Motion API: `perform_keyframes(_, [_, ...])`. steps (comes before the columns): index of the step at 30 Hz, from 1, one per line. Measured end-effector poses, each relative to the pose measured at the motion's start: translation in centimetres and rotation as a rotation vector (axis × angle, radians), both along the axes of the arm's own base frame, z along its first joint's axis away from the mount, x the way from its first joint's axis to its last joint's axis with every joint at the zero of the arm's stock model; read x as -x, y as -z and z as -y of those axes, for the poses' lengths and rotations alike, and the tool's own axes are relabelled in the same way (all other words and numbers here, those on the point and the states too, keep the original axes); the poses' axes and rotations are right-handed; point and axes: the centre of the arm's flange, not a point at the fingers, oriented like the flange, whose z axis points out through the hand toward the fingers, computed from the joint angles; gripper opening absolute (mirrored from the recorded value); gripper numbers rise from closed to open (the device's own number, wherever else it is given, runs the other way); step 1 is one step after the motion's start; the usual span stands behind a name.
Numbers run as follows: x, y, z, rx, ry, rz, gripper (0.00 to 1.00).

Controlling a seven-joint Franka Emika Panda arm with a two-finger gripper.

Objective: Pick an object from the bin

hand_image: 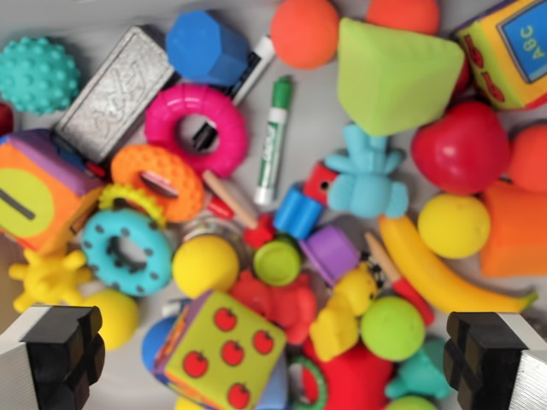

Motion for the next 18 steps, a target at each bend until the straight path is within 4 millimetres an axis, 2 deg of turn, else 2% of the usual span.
perform_keyframes(18, [3.7, 2.9, -2.3, -0.002, 0.126, -0.020, 1.00])
